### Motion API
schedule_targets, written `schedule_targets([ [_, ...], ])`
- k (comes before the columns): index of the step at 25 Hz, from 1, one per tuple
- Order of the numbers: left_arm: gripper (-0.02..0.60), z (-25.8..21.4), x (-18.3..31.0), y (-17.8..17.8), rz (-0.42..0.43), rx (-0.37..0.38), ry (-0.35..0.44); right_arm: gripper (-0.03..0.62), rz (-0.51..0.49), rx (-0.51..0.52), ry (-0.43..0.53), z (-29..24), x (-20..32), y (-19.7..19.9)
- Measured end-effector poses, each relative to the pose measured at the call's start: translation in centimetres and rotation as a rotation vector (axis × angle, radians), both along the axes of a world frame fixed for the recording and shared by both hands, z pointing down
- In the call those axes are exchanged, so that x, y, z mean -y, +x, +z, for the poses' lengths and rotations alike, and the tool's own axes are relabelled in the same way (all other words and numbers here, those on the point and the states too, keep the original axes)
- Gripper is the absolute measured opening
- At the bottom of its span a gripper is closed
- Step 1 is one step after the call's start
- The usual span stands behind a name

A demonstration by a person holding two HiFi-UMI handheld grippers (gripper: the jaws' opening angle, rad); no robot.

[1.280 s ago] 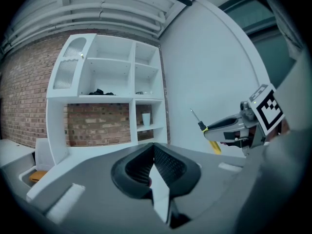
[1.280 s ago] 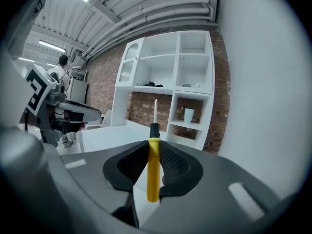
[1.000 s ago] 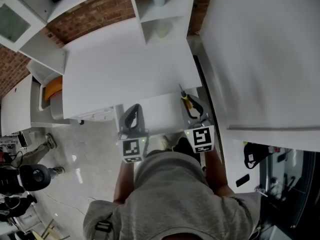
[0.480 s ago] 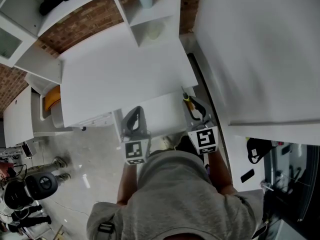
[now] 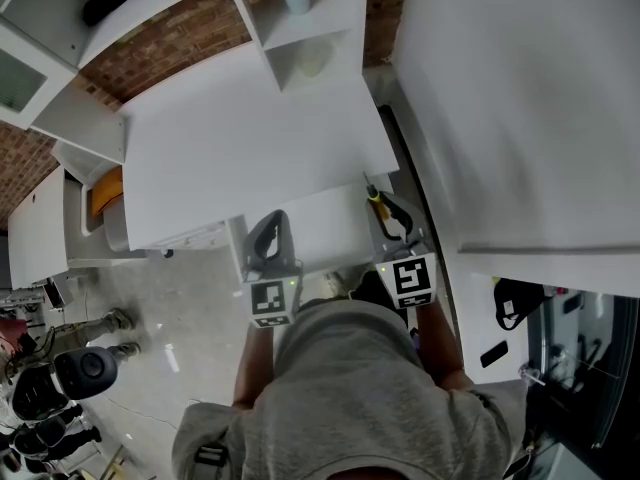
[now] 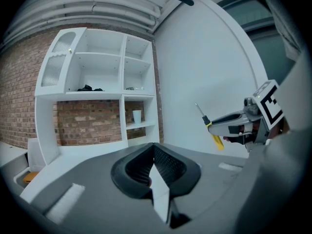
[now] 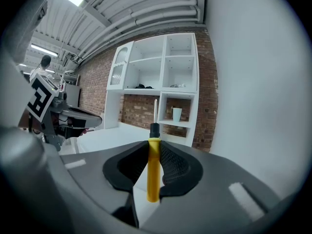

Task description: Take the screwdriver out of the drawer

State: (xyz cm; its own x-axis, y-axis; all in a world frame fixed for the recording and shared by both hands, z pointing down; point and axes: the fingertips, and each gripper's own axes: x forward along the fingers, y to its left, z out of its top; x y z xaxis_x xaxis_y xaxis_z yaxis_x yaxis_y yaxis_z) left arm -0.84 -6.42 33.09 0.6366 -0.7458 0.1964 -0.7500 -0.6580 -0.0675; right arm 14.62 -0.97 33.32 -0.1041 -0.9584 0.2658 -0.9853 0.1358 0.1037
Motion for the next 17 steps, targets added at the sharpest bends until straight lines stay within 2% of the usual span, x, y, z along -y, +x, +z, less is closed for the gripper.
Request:
schedule_targets([
  [17,0.012,0.42,-0.1,0.34,0.004,0.0,-0.007,0.077,-0.005,0.016,-0.009,0.37,0.03,0.34],
])
